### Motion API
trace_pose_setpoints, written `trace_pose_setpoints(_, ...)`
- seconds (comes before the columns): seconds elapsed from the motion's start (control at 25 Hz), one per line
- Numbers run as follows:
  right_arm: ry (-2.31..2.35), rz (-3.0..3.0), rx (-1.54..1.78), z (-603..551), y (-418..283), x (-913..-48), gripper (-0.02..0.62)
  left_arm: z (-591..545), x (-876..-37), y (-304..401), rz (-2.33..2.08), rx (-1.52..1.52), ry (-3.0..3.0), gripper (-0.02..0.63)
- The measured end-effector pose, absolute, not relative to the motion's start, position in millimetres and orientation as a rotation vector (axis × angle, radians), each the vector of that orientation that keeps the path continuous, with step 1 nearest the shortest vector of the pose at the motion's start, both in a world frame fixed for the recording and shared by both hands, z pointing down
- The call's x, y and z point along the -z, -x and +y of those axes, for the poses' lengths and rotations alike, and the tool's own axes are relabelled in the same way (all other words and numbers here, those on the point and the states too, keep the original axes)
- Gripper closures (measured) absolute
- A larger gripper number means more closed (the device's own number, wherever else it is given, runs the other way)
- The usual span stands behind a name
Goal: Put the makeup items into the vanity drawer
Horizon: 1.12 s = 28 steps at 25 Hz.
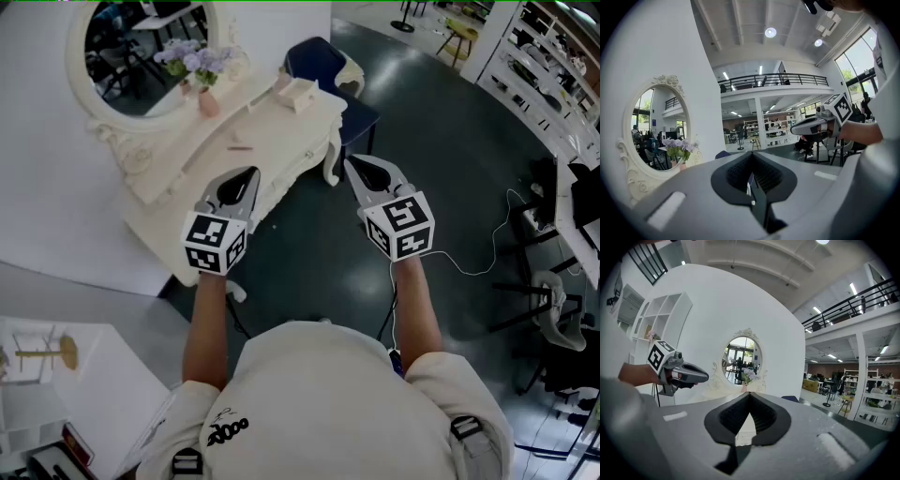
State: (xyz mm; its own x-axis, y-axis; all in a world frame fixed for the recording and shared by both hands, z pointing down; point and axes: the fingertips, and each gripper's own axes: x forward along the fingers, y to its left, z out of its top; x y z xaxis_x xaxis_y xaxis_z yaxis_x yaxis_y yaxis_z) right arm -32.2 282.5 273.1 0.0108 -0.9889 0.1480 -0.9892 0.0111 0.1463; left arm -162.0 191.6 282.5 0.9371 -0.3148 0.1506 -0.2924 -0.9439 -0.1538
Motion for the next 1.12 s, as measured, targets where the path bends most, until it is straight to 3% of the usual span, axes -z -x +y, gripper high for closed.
trace_pose_setpoints(0.72,-2.080,-2.112,-0.022,281.6,-6.3,-284.1,0.592,196.4,-296.0,131.7,0.529,0.285,2.977,0.588)
trace_pose_setpoints(1.12,-2.066,-2.108,-0.054,202.2,-46.5,-301.3,0.592,114.1,-318.2,95.9,0.560,0.318,2.976,0.588)
